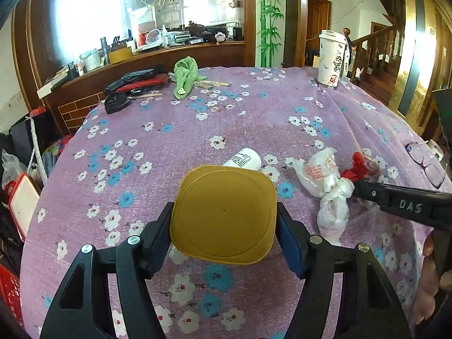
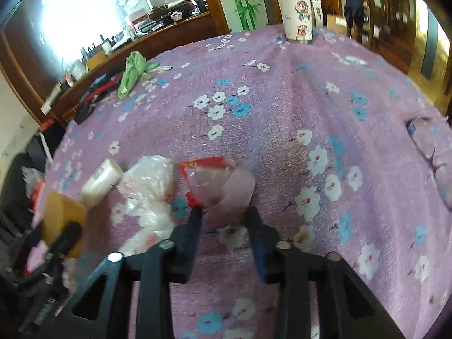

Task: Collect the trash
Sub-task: 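Grasp the yellow square container with the left tool while the right tool grasps the pink bag, then carry the yellow container and pink bag in both tools over the red basket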

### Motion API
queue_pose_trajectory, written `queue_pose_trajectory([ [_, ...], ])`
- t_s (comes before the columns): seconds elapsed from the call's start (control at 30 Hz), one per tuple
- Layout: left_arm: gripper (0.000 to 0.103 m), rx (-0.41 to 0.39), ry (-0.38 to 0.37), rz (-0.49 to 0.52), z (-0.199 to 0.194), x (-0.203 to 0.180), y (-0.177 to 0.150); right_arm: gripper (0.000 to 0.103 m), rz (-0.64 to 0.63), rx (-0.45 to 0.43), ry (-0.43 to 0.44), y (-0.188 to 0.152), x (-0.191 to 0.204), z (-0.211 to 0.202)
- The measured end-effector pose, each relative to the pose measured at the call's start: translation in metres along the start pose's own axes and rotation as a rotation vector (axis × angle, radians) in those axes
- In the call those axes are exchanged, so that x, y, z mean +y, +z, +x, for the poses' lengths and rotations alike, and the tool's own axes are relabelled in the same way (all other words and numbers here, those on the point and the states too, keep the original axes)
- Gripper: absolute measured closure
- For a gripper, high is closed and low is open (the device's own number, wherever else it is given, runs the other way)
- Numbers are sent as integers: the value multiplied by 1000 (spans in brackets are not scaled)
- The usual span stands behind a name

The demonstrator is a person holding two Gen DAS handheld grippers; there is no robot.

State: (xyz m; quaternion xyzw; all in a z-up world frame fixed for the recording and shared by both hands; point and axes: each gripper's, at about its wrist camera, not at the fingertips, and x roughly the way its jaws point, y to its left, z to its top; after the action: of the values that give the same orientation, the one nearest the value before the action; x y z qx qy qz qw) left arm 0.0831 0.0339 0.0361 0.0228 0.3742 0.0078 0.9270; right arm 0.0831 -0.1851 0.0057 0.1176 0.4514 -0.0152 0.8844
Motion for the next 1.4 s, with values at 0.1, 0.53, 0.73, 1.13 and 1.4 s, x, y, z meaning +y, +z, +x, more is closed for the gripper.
queue_pose_trajectory([
  [0.1,37,-8,3,-14,-2,4,2,72,-5,-32,6,1,-3,-7],
  [0.53,37,-50,64,-36,-8,11,3,73,-113,-239,27,-10,23,-54],
  [0.73,37,-96,117,-44,-15,15,4,72,-183,-277,64,-18,43,-62],
  [1.13,36,-150,157,-33,-25,15,5,72,-229,-310,65,-24,53,-68],
  [1.4,36,-155,157,-35,-27,14,5,72,-245,-337,46,-26,57,-70],
])
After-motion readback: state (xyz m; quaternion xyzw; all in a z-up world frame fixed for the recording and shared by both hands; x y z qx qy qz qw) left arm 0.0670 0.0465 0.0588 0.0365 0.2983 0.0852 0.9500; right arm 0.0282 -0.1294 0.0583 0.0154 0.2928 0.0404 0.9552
